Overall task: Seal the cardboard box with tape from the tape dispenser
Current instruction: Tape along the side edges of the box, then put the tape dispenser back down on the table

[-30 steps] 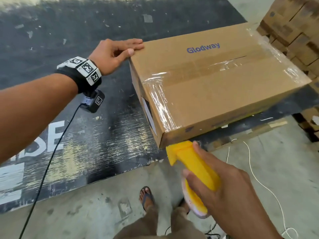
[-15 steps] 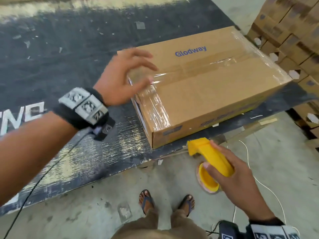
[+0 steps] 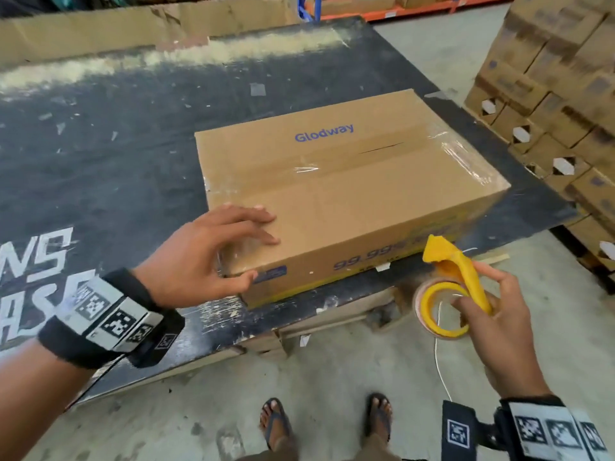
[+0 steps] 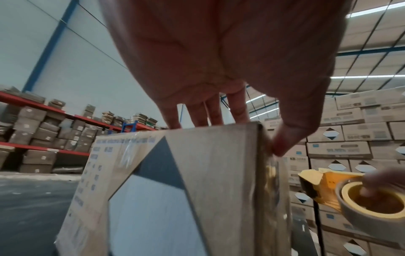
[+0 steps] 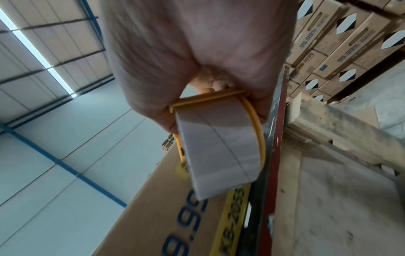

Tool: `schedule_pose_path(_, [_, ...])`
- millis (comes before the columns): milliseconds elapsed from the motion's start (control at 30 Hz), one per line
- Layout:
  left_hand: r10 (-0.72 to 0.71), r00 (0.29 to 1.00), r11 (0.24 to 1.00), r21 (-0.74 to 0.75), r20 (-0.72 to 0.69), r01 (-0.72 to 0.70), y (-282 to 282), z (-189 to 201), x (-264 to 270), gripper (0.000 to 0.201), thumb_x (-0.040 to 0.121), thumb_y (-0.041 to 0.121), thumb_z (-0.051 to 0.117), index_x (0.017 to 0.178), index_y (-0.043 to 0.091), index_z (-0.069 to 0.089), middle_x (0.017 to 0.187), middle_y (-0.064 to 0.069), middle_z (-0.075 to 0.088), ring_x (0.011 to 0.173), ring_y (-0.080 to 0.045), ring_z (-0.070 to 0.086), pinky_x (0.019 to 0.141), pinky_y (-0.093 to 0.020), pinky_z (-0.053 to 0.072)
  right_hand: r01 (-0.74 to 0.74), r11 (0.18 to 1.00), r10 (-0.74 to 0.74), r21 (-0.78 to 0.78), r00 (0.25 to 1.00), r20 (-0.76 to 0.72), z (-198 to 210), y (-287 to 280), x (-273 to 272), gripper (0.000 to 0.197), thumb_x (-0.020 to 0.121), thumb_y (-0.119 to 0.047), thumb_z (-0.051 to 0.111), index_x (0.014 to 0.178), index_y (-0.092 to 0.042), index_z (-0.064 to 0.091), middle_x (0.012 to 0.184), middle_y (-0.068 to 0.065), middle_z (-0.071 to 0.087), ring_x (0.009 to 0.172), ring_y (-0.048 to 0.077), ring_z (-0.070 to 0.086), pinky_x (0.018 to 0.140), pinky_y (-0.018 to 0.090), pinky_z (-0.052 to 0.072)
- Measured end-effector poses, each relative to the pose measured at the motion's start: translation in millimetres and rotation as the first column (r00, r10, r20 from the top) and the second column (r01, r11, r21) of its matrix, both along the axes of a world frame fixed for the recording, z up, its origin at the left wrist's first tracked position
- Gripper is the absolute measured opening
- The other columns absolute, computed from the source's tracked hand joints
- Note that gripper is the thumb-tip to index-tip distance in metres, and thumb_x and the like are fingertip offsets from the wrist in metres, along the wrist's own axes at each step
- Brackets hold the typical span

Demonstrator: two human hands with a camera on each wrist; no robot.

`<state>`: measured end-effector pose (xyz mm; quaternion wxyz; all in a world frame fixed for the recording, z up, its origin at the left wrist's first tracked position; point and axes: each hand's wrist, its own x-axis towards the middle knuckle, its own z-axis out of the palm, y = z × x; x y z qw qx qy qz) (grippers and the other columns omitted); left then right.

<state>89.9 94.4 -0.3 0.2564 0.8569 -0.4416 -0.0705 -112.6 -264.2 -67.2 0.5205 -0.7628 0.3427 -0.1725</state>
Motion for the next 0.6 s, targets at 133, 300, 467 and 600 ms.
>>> schedule_pose_path(133, [0.103, 0.995, 0.993, -0.049, 0.013, -0.103, -47.3, 10.0, -21.1, 0.039, 0.084, 0.047, 0.070, 0.122, 0.040, 0.066, 0.144, 0.018, 0.054, 0.142, -0.004, 0.046, 0.114, -0.043, 0.045, 0.154, 0.986, -0.157, 0.062, 0.986, 0.046, 2.9, -67.6, 3.8, 0.045, 0.091, -0.012, 0.066, 0.132, -0.024, 0.053, 0.101, 0.026, 0.068, 0.077, 0.025, 0.064, 0.077, 0.041, 0.051])
schedule_pose_path(300, [0.080, 0.995, 0.992, -0.104, 0.060, -0.074, -178.3, 12.1, -45.1, 0.047, 0.089, 0.047, 0.067, 0.134, 0.037, 0.059, 0.147, 0.013, 0.053, 0.141, -0.007, 0.045, 0.116, -0.043, 0.041, 0.184, 0.983, -0.184, -0.027, 0.983, -0.010, -4.8, -164.3, 36.0, 0.044, 0.083, -0.030, 0.066, 0.126, -0.025, 0.063, 0.108, 0.009, 0.070, 0.104, 0.032, 0.068, 0.096, 0.051, 0.053])
schedule_pose_path(467, [-0.009, 0.975, 0.997, -0.070, 0.221, 0.025, -329.2, 6.0, -40.9, 0.060, 0.089, 0.046, 0.063, 0.146, 0.033, 0.051, 0.159, 0.003, 0.046, 0.146, -0.019, 0.043, 0.118, -0.045, 0.036, -0.014, 0.974, -0.015, -0.226, 0.992, -0.126, -31.2, -234.4, 92.3, 0.050, 0.085, -0.033, 0.062, 0.128, -0.009, 0.069, 0.113, 0.021, 0.071, 0.114, 0.045, 0.057, 0.100, 0.050, 0.047])
schedule_pose_path(600, [0.039, 0.965, 0.987, 0.141, 0.260, -0.077, -393.2, -10.4, -28.9, 0.066, 0.095, 0.042, 0.057, 0.157, 0.038, 0.034, 0.170, 0.002, 0.027, 0.158, -0.021, 0.022, 0.125, -0.049, 0.023, -0.126, 0.954, 0.070, -0.272, 0.976, -0.206, -64.0, -266.3, 125.4, 0.068, 0.072, -0.052, 0.053, 0.124, -0.013, 0.073, 0.105, 0.024, 0.075, 0.113, 0.046, 0.061, 0.101, 0.053, 0.048])
